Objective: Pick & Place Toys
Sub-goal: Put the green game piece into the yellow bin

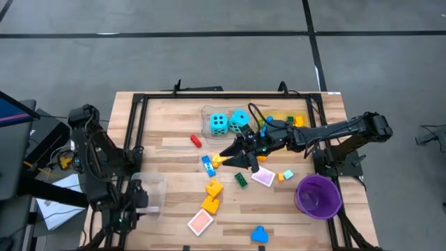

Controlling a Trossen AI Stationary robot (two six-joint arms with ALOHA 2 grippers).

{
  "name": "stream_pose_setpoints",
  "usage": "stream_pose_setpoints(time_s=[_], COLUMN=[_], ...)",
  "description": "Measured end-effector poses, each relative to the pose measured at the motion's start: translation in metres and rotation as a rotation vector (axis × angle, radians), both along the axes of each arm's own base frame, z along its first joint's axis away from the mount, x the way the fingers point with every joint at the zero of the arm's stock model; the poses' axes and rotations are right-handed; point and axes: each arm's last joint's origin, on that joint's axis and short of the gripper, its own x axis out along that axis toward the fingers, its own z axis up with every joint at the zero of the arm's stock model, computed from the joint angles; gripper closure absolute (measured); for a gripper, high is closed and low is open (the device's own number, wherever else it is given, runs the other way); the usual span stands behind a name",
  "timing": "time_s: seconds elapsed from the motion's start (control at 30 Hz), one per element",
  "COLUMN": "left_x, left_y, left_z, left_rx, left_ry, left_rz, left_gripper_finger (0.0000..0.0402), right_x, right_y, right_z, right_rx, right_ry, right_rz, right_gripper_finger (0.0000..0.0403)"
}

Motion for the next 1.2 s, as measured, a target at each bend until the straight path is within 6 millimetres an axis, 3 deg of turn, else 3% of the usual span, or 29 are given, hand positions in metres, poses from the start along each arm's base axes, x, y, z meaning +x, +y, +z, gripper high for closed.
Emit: stream_pose_setpoints(time_s=[0.5,0.77,0.97,1.2], left_x=[-0.006,-0.006,0.001,0.015], left_y=[0.042,0.061,0.069,0.079], left_z=[0.057,0.074,0.081,0.082], left_rx=[-0.237,-0.229,-0.152,-0.085], left_ry=[-0.323,-0.621,-0.837,-0.889], left_rz=[0.101,0.250,0.406,0.530], left_gripper_finger=[0.0181,0.0185,0.0185,0.0191], right_x=[0.000,0.000,-0.007,-0.015], right_y=[-0.002,-0.002,0.008,0.024], right_z=[-0.001,-0.008,-0.030,-0.057], right_rx=[-0.017,-0.024,-0.047,-0.065], right_ry=[0.009,0.083,0.307,0.568], right_rz=[-0.005,0.000,0.032,0.069], right_gripper_finger=[0.0143,0.0143,0.0143,0.0143])
